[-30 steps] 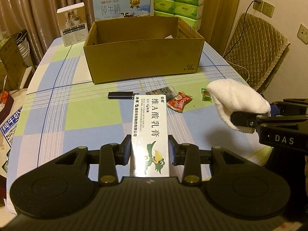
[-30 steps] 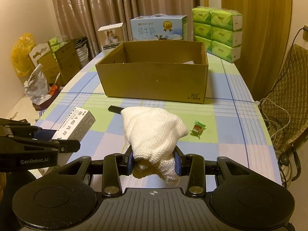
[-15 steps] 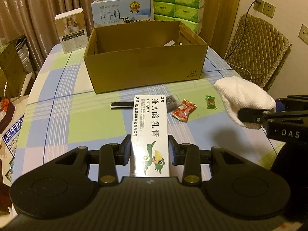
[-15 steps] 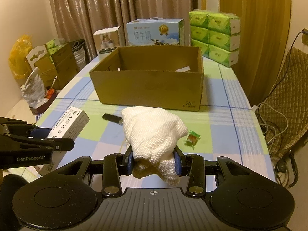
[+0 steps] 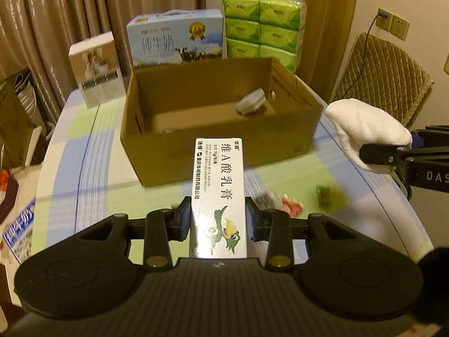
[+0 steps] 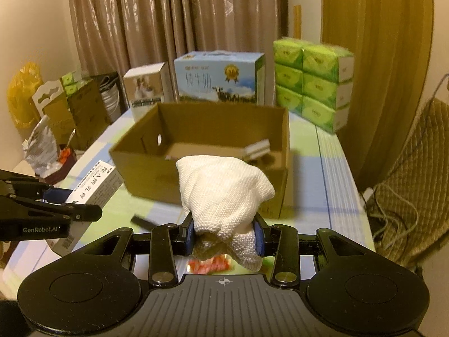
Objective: Organize objects
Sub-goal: 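Lift the ointment box and towel and carry both over the cardboard box, then lower both items into the box and open both tools, then withdraw both tools from the box toward the snacks on the table, then grasp the clear snack packet with the left tool while the right tool grasps the red candy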
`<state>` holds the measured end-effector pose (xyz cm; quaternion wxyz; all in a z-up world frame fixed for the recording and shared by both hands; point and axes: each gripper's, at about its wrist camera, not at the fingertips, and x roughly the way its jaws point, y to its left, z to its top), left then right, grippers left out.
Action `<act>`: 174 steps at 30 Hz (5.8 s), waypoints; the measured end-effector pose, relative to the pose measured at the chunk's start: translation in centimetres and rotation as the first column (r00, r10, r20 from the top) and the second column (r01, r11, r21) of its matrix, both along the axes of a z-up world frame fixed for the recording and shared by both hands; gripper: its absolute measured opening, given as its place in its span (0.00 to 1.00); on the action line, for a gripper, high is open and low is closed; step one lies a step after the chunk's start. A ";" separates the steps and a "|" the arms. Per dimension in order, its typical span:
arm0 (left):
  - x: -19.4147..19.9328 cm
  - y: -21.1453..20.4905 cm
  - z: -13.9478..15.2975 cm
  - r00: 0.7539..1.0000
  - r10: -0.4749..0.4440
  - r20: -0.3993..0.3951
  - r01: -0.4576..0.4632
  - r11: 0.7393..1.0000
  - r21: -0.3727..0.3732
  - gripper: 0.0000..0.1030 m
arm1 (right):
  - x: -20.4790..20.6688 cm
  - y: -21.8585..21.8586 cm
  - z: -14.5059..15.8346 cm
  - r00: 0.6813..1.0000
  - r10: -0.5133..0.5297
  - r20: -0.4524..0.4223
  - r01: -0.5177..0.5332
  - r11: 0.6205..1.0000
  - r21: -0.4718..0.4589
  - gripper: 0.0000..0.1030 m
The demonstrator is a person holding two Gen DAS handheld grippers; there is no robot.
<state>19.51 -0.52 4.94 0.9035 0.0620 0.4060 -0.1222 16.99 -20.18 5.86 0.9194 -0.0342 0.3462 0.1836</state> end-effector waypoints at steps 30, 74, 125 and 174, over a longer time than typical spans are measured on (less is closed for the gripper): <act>19.8 -1.7 0.4 1.000 -0.003 -0.026 0.002 1.000 -0.019 0.32 | 17.6 2.3 -0.6 0.995 -0.037 -0.095 0.041 0.998 0.039 0.36; 2.2 3.1 0.4 0.988 0.153 0.016 -0.149 0.979 -0.138 0.84 | 2.0 -1.3 -0.4 0.995 -0.076 -0.069 0.086 0.984 0.154 0.82; -11.1 2.8 -2.1 0.982 0.188 -0.031 -0.190 0.977 -0.100 0.99 | -11.3 -3.0 -2.9 0.986 -0.105 -0.129 0.123 0.982 0.140 0.92; 0.9 3.9 -12.7 0.988 0.102 -0.112 -0.111 0.991 -0.075 0.99 | 3.0 4.4 -17.3 0.970 -0.131 -0.207 0.146 0.988 0.056 0.57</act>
